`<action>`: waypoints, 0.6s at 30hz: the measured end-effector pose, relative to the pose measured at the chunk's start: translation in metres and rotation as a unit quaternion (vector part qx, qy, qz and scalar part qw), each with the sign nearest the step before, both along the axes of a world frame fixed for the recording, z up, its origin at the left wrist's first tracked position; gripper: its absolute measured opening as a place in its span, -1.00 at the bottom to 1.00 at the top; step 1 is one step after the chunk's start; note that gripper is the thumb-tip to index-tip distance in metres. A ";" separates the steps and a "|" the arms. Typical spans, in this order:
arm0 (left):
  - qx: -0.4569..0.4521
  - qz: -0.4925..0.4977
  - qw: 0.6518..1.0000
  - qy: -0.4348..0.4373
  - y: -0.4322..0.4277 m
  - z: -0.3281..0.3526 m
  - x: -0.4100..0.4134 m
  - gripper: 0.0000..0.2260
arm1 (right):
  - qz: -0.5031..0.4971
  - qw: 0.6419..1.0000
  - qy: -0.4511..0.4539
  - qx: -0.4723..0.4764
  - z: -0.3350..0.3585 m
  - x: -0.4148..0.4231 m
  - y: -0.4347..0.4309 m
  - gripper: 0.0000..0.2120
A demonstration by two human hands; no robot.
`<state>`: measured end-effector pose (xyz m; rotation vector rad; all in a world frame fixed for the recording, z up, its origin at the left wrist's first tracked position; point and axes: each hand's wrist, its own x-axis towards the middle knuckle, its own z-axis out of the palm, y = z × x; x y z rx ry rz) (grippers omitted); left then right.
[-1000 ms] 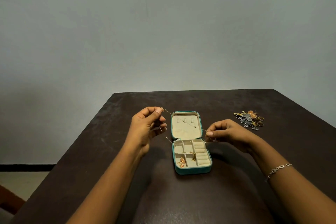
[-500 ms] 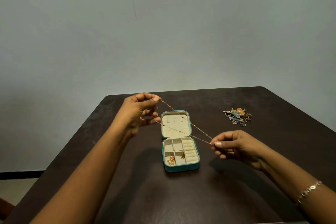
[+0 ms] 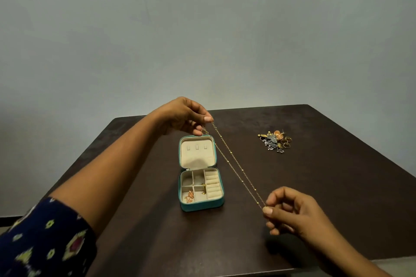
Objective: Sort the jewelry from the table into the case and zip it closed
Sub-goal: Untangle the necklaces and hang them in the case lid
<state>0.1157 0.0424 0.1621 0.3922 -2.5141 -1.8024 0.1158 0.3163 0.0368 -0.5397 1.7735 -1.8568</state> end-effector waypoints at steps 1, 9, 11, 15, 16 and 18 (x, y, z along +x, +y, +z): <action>0.003 -0.018 1.000 -0.016 0.001 0.001 -0.005 -0.91 | -0.006 1.000 0.029 0.001 -0.003 0.003 0.002 -0.91; -0.040 -0.029 0.998 -0.029 0.010 -0.014 -0.054 -0.85 | -0.056 0.954 0.288 0.055 -0.025 0.003 0.000 -0.82; -0.071 -0.020 0.997 -0.011 0.019 -0.022 -0.069 -0.86 | -0.069 0.937 0.335 0.075 -0.033 -0.001 -0.005 -0.90; -0.117 -0.026 0.993 -0.017 0.035 -0.041 -0.101 -0.83 | -0.071 0.921 0.370 0.099 -0.050 -0.011 -0.014 -0.81; -0.122 -0.028 0.992 -0.026 0.038 -0.046 -0.110 -0.82 | -0.067 0.922 0.368 0.099 -0.053 -0.013 -0.015 -0.80; -0.132 -0.026 0.990 -0.045 0.043 -0.057 -0.124 -0.80 | -0.057 0.919 0.376 0.105 -0.060 -0.017 -0.016 -0.80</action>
